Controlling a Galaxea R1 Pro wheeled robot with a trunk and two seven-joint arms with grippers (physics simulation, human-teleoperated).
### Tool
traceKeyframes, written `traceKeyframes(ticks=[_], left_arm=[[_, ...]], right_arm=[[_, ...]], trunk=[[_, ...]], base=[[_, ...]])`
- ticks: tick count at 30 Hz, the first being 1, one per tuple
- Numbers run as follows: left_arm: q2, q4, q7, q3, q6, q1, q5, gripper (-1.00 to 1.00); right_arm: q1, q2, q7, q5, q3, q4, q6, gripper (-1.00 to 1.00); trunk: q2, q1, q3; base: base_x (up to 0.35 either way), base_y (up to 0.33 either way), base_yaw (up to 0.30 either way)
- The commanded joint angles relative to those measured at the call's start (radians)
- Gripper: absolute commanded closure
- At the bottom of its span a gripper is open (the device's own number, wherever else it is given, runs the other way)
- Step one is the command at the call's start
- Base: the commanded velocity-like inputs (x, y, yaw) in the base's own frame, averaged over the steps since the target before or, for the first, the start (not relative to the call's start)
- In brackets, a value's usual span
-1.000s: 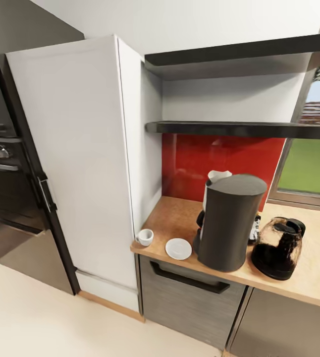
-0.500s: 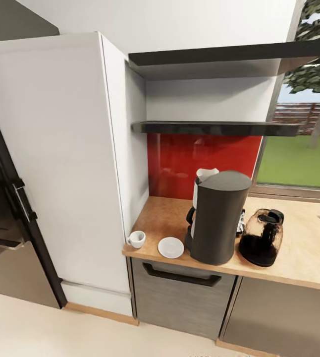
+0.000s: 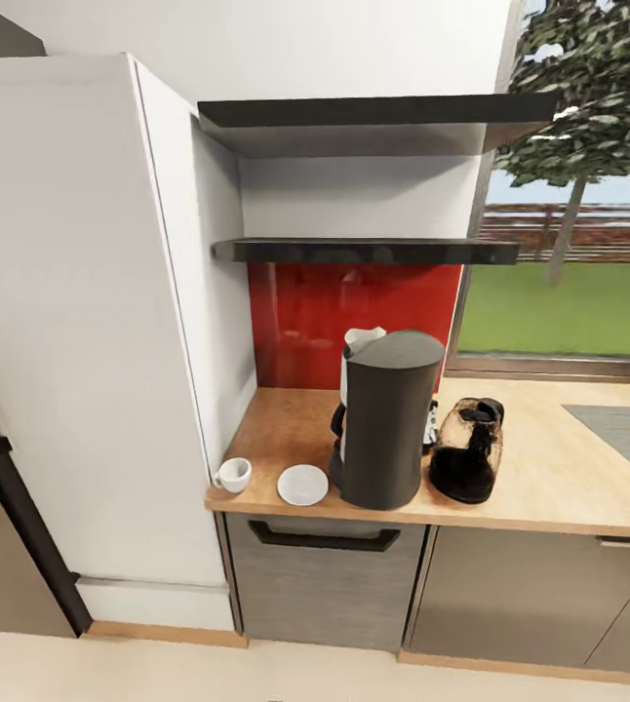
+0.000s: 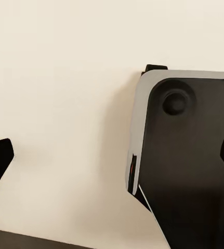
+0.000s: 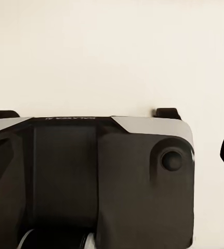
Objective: Set up a coffee station on the kitchen countertop: keep the coffee maker on the countertop, move the bottle of coffee from the kitchen shelf to the counter next to the coffee maker, place a paper coffee filter on top of the coffee maker, put the saucer next to the coffee maker with the coffee cup on the saucer, and place the electric kettle next to the coffee maker.
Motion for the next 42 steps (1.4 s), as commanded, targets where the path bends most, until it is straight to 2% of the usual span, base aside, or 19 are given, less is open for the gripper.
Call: traceKeyframes(ticks=[1,12,21,25,27,30,33,34,38,42], left_arm=[[0.000,0.000,-0.004,0.009,-0.003,0.000,-0.008,-1.00],[0.001,0.000,-0.004,0.007,-0.004,0.000,-0.008,-1.00],[0.000,-0.008,-0.006,-0.001,-0.004,-0.002,-0.014,-1.00],[-0.004,-0.048,-0.010,0.000,-0.005,-0.012,-0.013,-1.00],[-0.008,-0.077,-0.015,0.000,-0.004,-0.038,-0.013,-1.00],[-0.012,-0.110,-0.018,-0.002,-0.001,-0.114,-0.013,-1.00],[-0.013,-0.119,-0.021,-0.003,0.010,-0.203,-0.019,-1.00],[-0.014,-0.121,-0.023,-0.004,0.022,-0.250,-0.024,-1.00],[-0.013,-0.122,-0.058,-0.005,0.113,-0.372,-0.044,-1.00],[-0.011,-0.123,-0.161,-0.011,0.220,-0.474,-0.059,-1.00]], right_arm=[[0.000,0.000,0.002,0.007,-0.008,-0.002,0.006,-1.00],[0.000,0.000,-0.002,0.007,-0.011,-0.002,0.006,-1.00],[0.000,-0.001,-0.005,0.007,-0.013,-0.003,0.006,-1.00],[0.000,-0.001,-0.005,0.009,-0.010,-0.004,0.005,-1.00],[0.000,-0.001,-0.004,0.010,-0.009,-0.008,0.005,-1.00],[0.000,-0.001,-0.004,0.010,-0.008,-0.036,0.006,-1.00],[0.000,-0.001,-0.004,0.010,-0.006,-0.043,0.004,-1.00],[0.000,-0.001,-0.004,0.010,-0.006,-0.044,0.003,-1.00],[0.000,0.001,-0.004,0.012,-0.004,-0.041,-0.017,-1.00],[0.000,0.003,-0.004,0.013,-0.004,-0.037,-0.039,-1.00]], trunk=[[-0.001,0.000,0.000],[-0.001,0.000,0.000],[-0.001,0.000,0.000],[-0.001,0.000,0.000],[-0.001,0.000,0.000],[-0.001,0.000,0.000],[-0.001,0.000,0.000],[-0.001,0.000,0.000],[-0.001,0.000,0.000],[-0.001,0.000,0.000]], base=[[-0.142,0.143,-0.265],[-0.208,0.207,-0.253],[-0.025,0.024,-0.027],[0.000,0.000,0.000],[0.000,0.000,0.000],[0.000,0.000,0.000],[0.000,0.000,0.000],[0.000,0.000,0.000],[0.000,0.000,0.000],[0.000,0.000,0.000]])
